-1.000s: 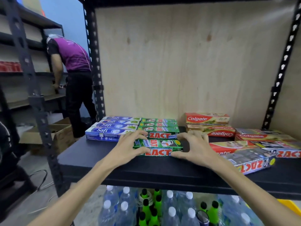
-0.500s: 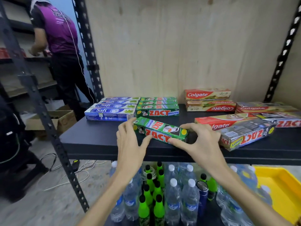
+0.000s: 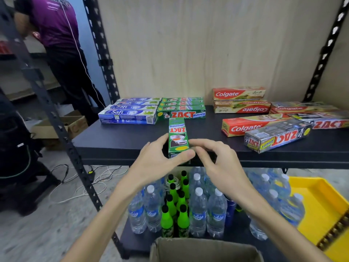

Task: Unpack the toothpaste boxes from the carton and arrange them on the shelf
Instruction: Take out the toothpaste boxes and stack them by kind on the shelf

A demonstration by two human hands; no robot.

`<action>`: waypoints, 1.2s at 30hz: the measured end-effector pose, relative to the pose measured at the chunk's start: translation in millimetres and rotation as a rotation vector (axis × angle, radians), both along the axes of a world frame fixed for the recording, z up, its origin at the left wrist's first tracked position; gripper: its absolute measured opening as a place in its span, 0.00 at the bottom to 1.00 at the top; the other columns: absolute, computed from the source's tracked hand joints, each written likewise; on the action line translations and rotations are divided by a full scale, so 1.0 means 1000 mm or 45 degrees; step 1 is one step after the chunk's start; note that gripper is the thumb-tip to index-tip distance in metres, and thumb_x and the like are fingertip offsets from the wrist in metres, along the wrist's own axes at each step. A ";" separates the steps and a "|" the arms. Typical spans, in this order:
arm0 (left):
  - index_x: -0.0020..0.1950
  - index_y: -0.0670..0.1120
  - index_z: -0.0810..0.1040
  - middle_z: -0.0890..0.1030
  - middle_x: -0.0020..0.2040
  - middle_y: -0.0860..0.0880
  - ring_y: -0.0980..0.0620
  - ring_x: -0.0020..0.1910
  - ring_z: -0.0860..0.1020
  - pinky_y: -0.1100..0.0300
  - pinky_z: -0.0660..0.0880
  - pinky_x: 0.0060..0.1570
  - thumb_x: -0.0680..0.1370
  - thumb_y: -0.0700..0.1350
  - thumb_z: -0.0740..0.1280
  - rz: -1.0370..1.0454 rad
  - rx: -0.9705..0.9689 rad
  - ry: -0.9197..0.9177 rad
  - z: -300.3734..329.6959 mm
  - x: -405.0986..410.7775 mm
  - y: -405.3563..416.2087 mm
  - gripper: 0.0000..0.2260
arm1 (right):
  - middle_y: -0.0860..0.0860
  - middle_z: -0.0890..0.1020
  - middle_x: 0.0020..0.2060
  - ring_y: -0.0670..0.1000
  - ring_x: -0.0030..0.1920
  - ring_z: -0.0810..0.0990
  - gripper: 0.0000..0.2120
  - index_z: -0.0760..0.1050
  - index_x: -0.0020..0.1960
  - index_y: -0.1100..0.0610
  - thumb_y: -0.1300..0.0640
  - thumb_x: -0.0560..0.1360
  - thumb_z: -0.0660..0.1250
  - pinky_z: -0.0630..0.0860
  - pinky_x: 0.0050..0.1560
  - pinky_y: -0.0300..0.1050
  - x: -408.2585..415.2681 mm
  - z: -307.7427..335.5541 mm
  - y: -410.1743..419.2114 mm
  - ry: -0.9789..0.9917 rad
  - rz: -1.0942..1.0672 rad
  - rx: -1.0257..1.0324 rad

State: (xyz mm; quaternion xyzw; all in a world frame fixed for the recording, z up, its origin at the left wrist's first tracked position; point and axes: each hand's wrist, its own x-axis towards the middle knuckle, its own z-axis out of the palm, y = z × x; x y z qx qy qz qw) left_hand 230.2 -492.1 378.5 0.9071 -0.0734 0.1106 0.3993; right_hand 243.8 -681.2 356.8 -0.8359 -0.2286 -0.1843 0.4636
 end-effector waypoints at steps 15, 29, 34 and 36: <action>0.70 0.58 0.73 0.78 0.66 0.58 0.67 0.66 0.73 0.62 0.66 0.68 0.72 0.59 0.76 -0.164 0.285 0.039 0.024 0.069 0.077 0.29 | 0.56 0.79 0.65 0.60 0.64 0.70 0.35 0.65 0.77 0.56 0.41 0.76 0.69 0.66 0.62 0.54 0.103 0.033 -0.014 -0.172 -0.338 -0.729; 0.76 0.45 0.68 0.72 0.72 0.45 0.46 0.72 0.63 0.51 0.60 0.71 0.76 0.64 0.68 0.274 0.740 -0.394 0.019 0.150 0.088 0.35 | 0.63 0.79 0.59 0.64 0.62 0.75 0.35 0.65 0.70 0.63 0.42 0.74 0.72 0.69 0.61 0.54 0.161 0.074 0.001 -0.070 -0.384 -1.036; 0.77 0.45 0.69 0.69 0.77 0.47 0.47 0.78 0.62 0.49 0.58 0.75 0.69 0.81 0.49 0.196 0.675 -0.310 0.004 0.169 0.104 0.50 | 0.62 0.77 0.59 0.64 0.62 0.74 0.34 0.66 0.71 0.61 0.47 0.73 0.75 0.69 0.59 0.53 0.178 0.067 0.001 -0.065 -0.335 -0.857; 0.78 0.45 0.67 0.69 0.77 0.47 0.48 0.78 0.62 0.51 0.56 0.75 0.65 0.83 0.42 0.136 0.627 -0.292 -0.002 0.175 0.107 0.56 | 0.61 0.78 0.57 0.63 0.59 0.76 0.35 0.66 0.70 0.61 0.47 0.71 0.77 0.71 0.57 0.53 0.187 0.064 0.000 -0.057 -0.310 -0.804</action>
